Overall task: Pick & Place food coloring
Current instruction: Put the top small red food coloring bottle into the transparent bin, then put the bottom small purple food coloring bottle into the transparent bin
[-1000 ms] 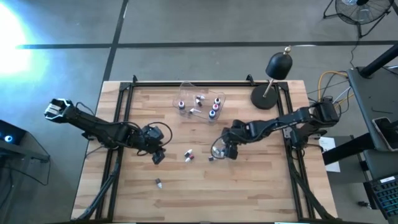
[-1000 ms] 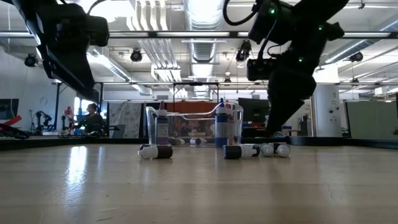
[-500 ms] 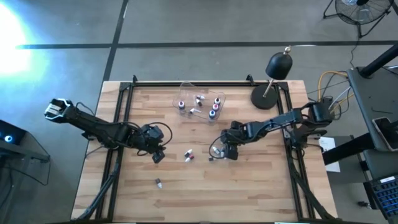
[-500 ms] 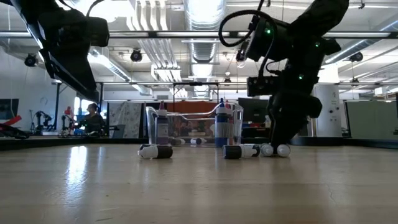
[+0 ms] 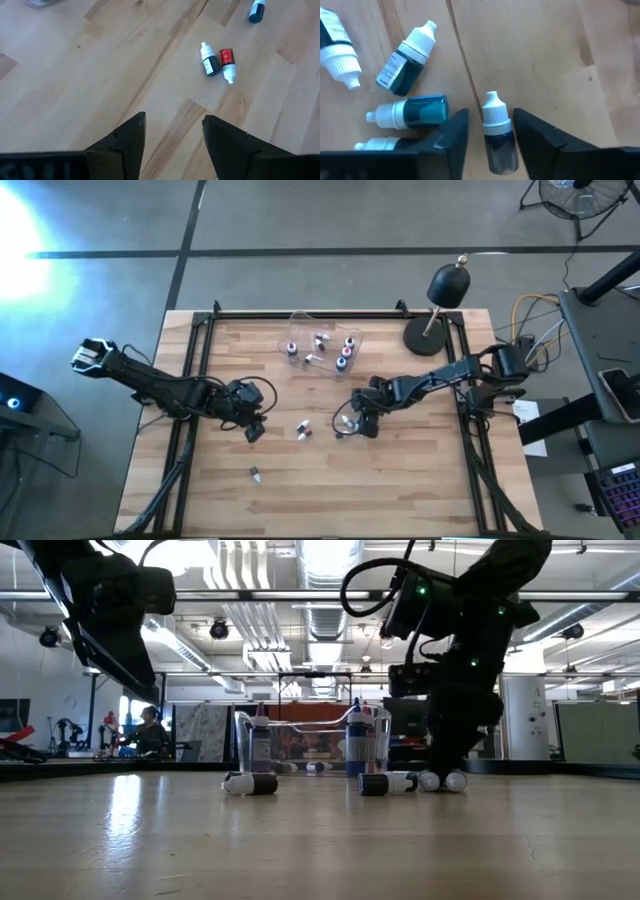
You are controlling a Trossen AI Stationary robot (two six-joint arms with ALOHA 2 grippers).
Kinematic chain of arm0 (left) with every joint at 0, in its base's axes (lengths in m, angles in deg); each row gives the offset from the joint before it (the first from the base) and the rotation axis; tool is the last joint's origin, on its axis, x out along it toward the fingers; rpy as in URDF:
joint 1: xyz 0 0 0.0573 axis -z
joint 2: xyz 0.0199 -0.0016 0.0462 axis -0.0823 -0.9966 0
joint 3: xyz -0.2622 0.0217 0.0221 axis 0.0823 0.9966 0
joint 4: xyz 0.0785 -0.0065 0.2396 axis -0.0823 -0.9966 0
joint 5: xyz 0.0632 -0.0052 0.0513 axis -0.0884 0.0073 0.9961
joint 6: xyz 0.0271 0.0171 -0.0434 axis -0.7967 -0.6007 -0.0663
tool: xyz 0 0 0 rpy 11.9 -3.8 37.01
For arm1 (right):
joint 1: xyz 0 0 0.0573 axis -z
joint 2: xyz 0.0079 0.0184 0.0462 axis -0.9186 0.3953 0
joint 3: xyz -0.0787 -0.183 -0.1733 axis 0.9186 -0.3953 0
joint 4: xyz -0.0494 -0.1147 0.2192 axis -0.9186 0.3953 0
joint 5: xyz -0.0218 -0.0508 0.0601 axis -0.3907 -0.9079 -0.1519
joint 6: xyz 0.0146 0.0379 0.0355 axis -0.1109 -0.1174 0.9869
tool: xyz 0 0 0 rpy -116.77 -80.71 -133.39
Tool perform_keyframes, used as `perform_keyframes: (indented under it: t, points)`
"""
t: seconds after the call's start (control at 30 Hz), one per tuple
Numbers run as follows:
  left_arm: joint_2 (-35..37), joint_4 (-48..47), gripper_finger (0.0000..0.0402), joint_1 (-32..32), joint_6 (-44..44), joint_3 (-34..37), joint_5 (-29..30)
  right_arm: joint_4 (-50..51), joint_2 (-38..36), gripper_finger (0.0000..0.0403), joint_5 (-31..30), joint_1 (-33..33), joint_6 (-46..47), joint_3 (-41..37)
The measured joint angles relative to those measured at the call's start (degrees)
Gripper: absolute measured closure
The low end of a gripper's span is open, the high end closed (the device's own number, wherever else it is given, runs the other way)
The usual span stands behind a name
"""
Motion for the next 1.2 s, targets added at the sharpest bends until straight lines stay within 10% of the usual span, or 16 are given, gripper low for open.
perform_keyframes:
  t: [0.37, 0.57, 0.9, 1.2]
  points:
    - [0.00, -0.04, 0.0229, 0.00, -0.35, 0.00, -0.02, -0.50, -5.32, 0.0357, -0.86, 1.51, 12.19, 10.95]
    - [0.00, 0.03, 0.0229, 0.00, -0.33, 0.00, 0.00, -0.58, -7.96, 0.0311, -18.29, 3.99, 3.37, 23.95]
    - [0.00, -0.07, 0.0229, 0.47, 2.67, 0.00, -1.61, 2.07, -5.46, 0.0234, -10.72, 16.36, 6.29, 35.67]
    - [0.00, -3.99, 0.0229, 9.67, 3.30, 0.04, -6.34, 18.07, -6.13, 0.0192, -7.65, 9.60, -4.16, 36.99]
